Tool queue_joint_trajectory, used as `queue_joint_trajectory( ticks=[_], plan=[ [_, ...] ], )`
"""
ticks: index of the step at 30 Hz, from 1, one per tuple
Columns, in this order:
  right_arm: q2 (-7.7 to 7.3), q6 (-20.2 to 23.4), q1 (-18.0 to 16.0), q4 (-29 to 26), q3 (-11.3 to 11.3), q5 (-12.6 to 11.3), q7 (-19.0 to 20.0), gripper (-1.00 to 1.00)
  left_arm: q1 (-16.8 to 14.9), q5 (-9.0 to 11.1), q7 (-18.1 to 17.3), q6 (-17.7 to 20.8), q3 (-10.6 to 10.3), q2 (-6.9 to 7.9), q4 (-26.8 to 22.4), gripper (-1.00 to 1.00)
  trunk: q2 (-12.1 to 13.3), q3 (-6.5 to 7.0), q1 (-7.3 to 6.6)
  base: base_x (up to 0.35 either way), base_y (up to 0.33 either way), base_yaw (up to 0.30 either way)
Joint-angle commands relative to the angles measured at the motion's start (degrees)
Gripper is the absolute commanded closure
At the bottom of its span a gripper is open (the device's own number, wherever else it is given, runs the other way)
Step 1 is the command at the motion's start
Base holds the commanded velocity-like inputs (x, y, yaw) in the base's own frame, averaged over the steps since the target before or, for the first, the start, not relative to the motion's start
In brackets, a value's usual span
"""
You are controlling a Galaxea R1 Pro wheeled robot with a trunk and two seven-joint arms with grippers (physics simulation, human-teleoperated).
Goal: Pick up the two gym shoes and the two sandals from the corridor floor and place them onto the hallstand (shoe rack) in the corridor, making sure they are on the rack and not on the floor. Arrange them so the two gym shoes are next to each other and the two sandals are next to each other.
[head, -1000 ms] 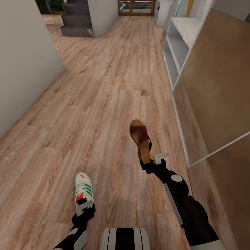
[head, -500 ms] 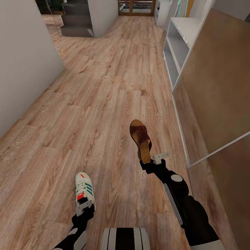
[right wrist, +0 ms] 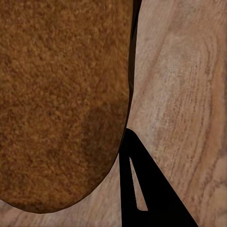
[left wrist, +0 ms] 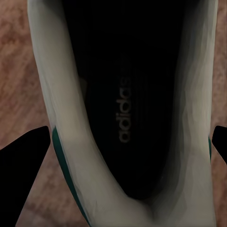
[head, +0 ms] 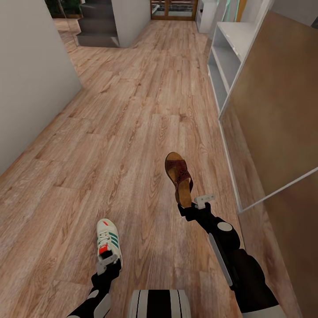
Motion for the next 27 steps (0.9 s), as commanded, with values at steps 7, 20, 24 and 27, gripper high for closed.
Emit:
queue_joint_trajectory(
  ticks=[7,20,24,27],
  plan=[
    [0.02,0.3,-0.02,-0.07,-0.05,0.39,0.34,1.0,-0.02,0.15,0.12,-0.17,0.11,-0.02,0.0,1.0,-0.01,-0.03,-0.01,0.0,0.0,0.0],
    [0.1,0.3,-0.02,0.14,0.0,0.39,0.34,1.0,-0.02,0.15,0.12,-0.09,-0.04,0.06,-0.24,1.0,-0.01,-0.03,-0.01,0.0,0.0,0.0],
    [0.08,0.3,-0.02,0.11,-0.04,0.39,0.34,1.0,-0.02,0.15,0.12,-0.09,-0.05,0.06,-0.24,1.0,-0.01,-0.03,-0.01,0.0,0.0,0.0],
    [0.1,0.3,-0.02,0.11,-0.02,0.39,0.34,1.0,-0.02,0.15,0.12,-0.08,-0.05,0.06,-0.25,1.0,-0.01,-0.03,-0.01,0.0,0.0,0.0]
  ],
)
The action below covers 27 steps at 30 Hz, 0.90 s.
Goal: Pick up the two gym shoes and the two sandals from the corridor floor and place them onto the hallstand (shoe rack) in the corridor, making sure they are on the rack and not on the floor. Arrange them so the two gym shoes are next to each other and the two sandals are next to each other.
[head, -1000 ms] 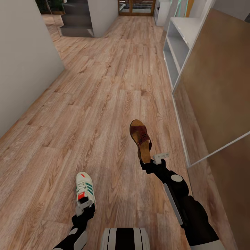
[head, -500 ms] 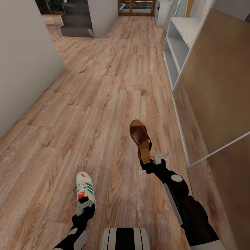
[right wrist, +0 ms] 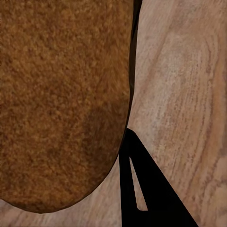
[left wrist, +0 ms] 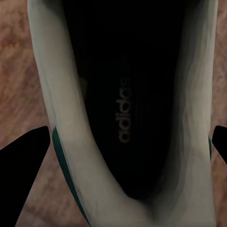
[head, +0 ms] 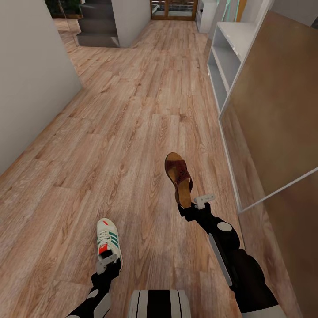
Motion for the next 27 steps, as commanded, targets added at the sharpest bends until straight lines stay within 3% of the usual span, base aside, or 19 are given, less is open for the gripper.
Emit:
queue_joint_trajectory(
  ticks=[1,8,27],
  plan=[
    [0.02,0.29,-0.02,-0.08,-0.05,0.41,0.34,1.0,-0.02,0.15,0.12,-0.17,0.04,-0.02,0.02,1.0,-0.01,-0.03,-0.01,0.0,0.0,0.0],
    [0.03,0.29,-0.02,-0.1,-0.01,0.41,0.34,1.0,-0.02,0.15,0.1,-0.16,0.12,-0.1,0.02,1.0,-0.01,-0.03,-0.01,0.0,0.0,0.0],
    [0.0,0.35,-0.02,-0.25,0.0,0.32,0.34,1.0,-0.02,0.14,0.03,-0.18,0.13,-0.09,0.02,1.0,0.24,4.18,-0.5,0.0,0.0,0.0]
  ],
)
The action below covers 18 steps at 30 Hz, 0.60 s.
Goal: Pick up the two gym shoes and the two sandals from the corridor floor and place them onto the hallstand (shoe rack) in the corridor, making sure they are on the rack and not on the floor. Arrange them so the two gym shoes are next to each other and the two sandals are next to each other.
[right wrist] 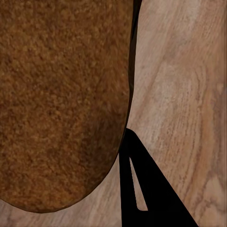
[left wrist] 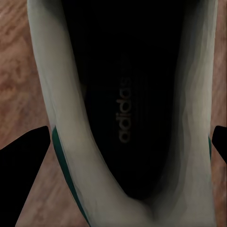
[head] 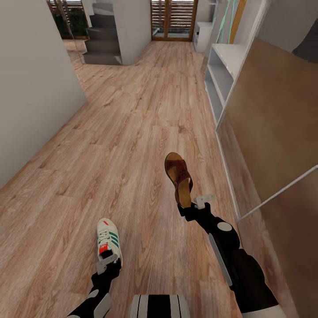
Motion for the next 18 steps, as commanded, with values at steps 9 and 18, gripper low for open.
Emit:
queue_joint_trajectory(
  ticks=[9,18],
  plan=[
    [-0.03,0.16,0.45,0.23,0.15,0.48,0.33,1.0,-0.02,0.13,0.12,-0.24,-0.01,0.03,-0.06,1.0,0.11,1.96,-0.24,0.0,0.0,0.0],
    [0.05,0.12,0.5,0.34,0.21,0.44,0.33,1.0,-0.02,0.13,0.12,-0.24,-0.02,0.04,-0.06,1.0,0.23,3.96,-0.47,0.0,0.0,0.0]
  ],
)
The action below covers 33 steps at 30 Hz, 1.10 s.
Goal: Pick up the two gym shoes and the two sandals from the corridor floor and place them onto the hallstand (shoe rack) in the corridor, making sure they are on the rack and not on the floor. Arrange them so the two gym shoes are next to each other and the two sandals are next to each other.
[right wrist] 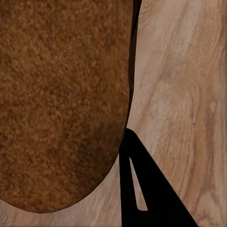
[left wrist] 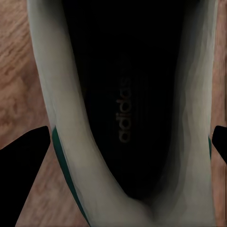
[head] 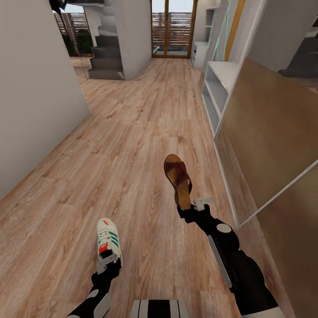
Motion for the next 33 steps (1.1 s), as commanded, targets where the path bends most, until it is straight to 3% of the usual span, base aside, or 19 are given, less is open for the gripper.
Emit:
queue_joint_trajectory(
  ticks=[1,20,23,24,26,28,33],
  plan=[
    [0.02,0.28,-0.02,-0.05,-0.04,0.42,0.33,1.0,-0.02,0.17,0.12,-0.17,0.07,-0.02,0.03,1.0,0.0,0.19,-0.03,0.0,0.0,0.0],
    [0.07,0.1,0.6,1.01,0.03,0.39,0.47,1.0,-0.18,0.03,-0.62,0.29,-0.1,0.47,-0.13,1.0,0.26,5.11,-0.52,0.0,0.0,0.0],
    [0.16,-2.89,2.09,4.01,0.16,0.39,0.35,1.0,-0.17,-3.26,-1.29,0.83,-1.64,2.19,-0.09,1.0,0.3,6.05,-0.6,0.0,0.0,0.0],
    [0.17,-6.84,2.3,5.29,0.16,0.46,0.19,1.0,-0.12,-5.63,-1.11,0.97,-2.44,2.67,-0.06,1.0,0.31,6.36,-0.63,0.0,0.0,0.0],
    [0.1,-11.96,2.47,7.21,0.1,0.83,0.04,1.0,0.62,-8.14,-0.95,0.77,-3.07,3.41,0.12,1.0,0.34,6.98,-0.68,0.0,0.0,0.0],
    [-0.08,-14.68,2.82,11.56,0.05,1.06,0.0,1.0,2.85,-8.65,-1.05,0.24,-3.31,3.62,0.04,1.0,1.14,7.52,-1.12,0.0,0.0,0.0],
    [-0.23,-17.61,5.19,18.13,0.04,1.16,-1.08,1.0,4.36,-8.87,-1.31,0.01,-3.39,3.93,0.09,1.0,3.14,8.87,-2.21,0.0,0.0,0.0]
  ],
)
